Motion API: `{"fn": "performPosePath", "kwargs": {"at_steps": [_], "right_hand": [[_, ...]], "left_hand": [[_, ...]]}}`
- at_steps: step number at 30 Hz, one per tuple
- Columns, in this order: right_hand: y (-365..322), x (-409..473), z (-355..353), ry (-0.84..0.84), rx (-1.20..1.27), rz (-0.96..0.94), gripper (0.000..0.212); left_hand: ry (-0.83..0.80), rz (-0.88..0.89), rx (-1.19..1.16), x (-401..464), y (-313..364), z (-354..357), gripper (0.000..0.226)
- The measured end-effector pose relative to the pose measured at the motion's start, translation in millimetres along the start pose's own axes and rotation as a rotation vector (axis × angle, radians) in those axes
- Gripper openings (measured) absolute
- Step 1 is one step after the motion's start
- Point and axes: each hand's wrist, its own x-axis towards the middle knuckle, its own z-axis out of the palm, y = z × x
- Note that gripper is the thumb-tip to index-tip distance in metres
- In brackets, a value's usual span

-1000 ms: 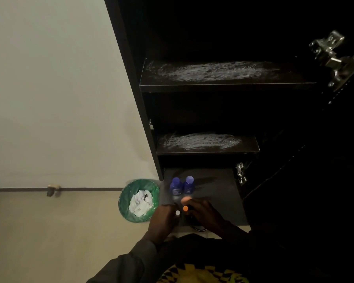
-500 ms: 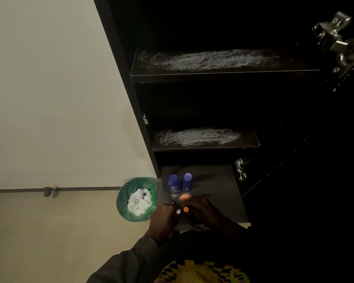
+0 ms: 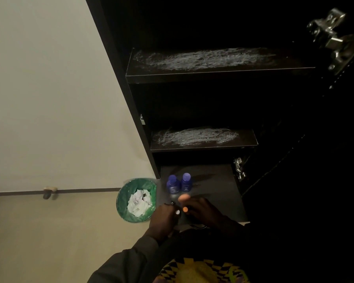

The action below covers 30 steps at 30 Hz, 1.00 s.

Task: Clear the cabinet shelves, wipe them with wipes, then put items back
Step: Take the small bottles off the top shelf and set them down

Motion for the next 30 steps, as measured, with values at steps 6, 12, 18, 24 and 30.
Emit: {"fn": "performPosePath", "kwargs": {"at_steps": [6, 12, 18, 24, 30], "right_hand": [[-7, 3, -3, -0.057, -0.035, -0.047, 0.028], [-15, 3, -9, -0.008, -0.023, -0.048, 0.026], [-23, 1, -12, -0.001, -0.062, -0.061, 0.025], [-27, 3, -11, -0.001, -0.112, -0.046, 0.018], [-32, 3, -14, -0.017, -0.110, -0.039, 0.013]], "left_hand": [[-0.019, -0.029, 0.052, 3, 3, -1, 0.025], [0.000, -0.039, 0.053, 1, -1, 0, 0.027], [-0.001, -0.024, 0.086, 2, 0, -1, 0.025], [0.008, -0.001, 0.082, 2, -3, -2, 0.027], [0.009, -0.009, 0.090, 2, -4, -2, 0.026]]}}
